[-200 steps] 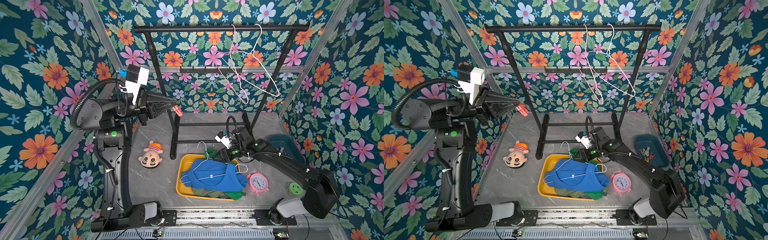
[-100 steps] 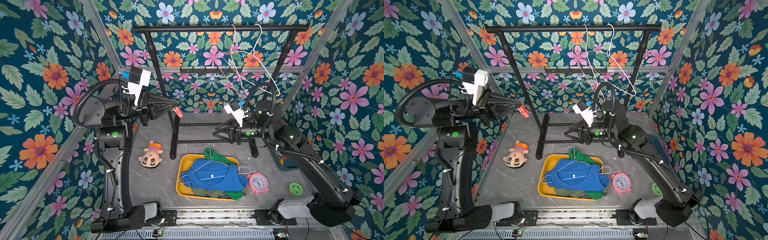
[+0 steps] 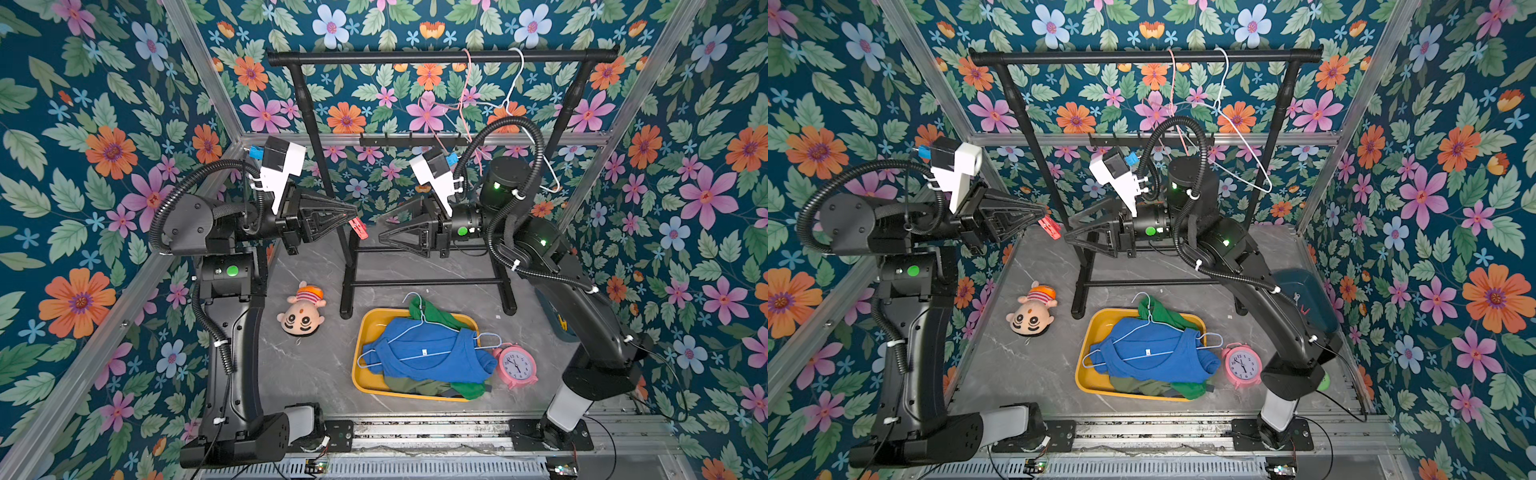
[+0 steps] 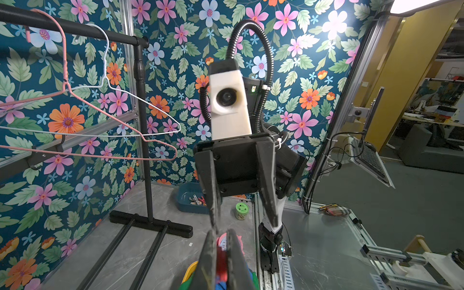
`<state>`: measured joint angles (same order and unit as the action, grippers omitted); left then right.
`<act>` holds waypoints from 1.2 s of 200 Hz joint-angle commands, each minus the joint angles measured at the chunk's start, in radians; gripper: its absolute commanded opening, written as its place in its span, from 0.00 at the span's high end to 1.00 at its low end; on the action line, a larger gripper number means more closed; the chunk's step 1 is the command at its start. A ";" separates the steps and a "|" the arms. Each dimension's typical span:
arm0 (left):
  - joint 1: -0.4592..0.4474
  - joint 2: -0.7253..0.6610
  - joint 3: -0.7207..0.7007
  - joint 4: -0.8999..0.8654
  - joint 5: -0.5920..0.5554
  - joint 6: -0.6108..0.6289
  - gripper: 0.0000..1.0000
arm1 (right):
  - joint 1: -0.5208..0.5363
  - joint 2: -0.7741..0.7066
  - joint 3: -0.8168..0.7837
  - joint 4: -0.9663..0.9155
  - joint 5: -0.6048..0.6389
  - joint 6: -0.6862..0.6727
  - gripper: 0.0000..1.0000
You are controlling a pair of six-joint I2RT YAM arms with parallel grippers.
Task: Remove the clothespins securing tank tops to the hanger
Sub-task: Place the clothespin in the storage box.
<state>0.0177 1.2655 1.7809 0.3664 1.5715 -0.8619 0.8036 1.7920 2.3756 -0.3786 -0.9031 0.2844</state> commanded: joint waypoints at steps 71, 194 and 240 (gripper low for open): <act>-0.013 0.003 0.013 0.005 0.029 -0.006 1.00 | 0.026 0.157 0.203 0.012 -0.044 0.031 0.49; -0.022 0.011 0.037 0.007 0.021 -0.008 0.92 | 0.045 0.196 0.255 0.000 -0.061 0.024 0.78; -0.021 0.011 0.038 0.011 0.019 -0.008 0.53 | 0.044 0.194 0.254 0.015 -0.052 0.022 0.90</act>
<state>-0.0032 1.2789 1.8126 0.3592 1.5696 -0.8635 0.8494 1.9923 2.6297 -0.3809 -0.9634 0.3138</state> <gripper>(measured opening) 0.383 0.234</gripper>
